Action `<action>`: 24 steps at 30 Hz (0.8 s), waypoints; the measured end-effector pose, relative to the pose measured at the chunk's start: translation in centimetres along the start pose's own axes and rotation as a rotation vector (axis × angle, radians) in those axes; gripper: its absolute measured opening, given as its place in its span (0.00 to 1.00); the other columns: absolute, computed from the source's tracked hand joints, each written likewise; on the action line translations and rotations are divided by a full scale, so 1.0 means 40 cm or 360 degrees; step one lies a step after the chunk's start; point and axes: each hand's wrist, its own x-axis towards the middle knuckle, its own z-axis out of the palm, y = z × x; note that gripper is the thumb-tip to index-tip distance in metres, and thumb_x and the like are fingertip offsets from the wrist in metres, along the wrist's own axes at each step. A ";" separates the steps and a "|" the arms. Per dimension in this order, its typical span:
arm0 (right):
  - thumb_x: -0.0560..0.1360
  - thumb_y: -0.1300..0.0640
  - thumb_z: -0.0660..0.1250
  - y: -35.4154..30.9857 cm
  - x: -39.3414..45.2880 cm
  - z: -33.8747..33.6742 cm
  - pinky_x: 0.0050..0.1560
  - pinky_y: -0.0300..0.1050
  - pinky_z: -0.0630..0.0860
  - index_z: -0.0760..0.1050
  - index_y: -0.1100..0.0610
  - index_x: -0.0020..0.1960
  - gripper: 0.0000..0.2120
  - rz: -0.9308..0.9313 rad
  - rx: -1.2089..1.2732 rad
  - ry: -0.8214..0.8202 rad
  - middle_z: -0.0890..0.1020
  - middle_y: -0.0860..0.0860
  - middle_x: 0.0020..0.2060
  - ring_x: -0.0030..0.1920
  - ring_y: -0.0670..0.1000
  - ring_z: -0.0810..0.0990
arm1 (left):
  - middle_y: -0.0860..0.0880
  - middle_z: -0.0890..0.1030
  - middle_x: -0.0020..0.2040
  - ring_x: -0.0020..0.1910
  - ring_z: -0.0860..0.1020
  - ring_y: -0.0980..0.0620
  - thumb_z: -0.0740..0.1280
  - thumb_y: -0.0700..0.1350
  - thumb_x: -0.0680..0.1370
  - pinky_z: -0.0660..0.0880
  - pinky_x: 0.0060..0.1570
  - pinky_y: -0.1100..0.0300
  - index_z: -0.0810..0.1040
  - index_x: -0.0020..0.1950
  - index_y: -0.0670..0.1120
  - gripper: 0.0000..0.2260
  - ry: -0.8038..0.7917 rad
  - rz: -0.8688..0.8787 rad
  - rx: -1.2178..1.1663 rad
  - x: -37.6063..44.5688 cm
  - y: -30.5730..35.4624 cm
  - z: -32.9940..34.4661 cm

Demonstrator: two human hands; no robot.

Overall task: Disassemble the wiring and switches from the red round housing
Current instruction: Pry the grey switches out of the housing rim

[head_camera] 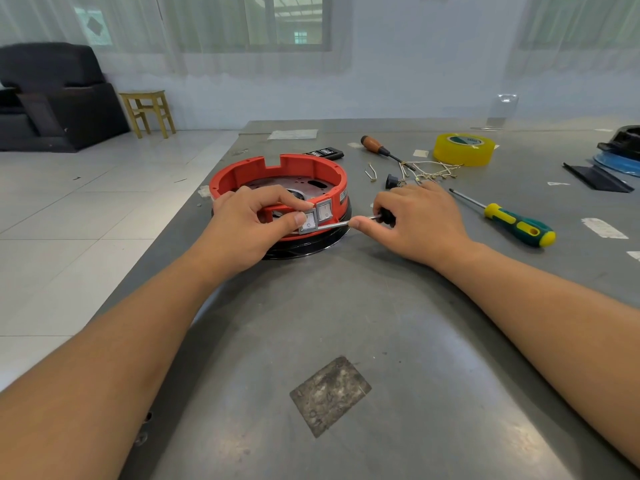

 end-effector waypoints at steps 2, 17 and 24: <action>0.75 0.23 0.47 0.012 -0.008 -0.003 0.44 0.47 0.65 0.75 0.48 0.39 0.33 0.0022 0.0018 -0.0031 0.78 0.45 0.33 0.38 0.51 0.76 | 0.49 0.83 0.59 0.65 0.73 0.45 0.71 0.56 0.80 0.70 0.69 0.38 0.78 0.52 0.73 0.09 0.0025 -0.0001 0.0002 0.000 -0.001 0.001; 0.75 0.23 0.46 0.023 -0.047 -0.029 0.45 0.48 0.66 0.74 0.48 0.39 0.32 0.0119 -0.0015 -0.0099 0.77 0.44 0.34 0.39 0.50 0.76 | 0.56 0.83 0.58 0.68 0.74 0.44 0.71 0.58 0.79 0.71 0.70 0.38 0.80 0.53 0.72 0.06 0.0037 -0.0046 -0.0061 0.010 -0.017 0.007; 0.77 0.25 0.51 0.054 -0.057 -0.040 0.53 0.51 0.68 0.72 0.48 0.41 0.28 0.0176 -0.0025 -0.0058 0.75 0.44 0.36 0.42 0.50 0.72 | 0.62 0.85 0.51 0.67 0.76 0.47 0.73 0.56 0.79 0.73 0.68 0.37 0.83 0.50 0.69 0.05 0.0059 -0.0096 -0.0145 0.013 -0.014 0.008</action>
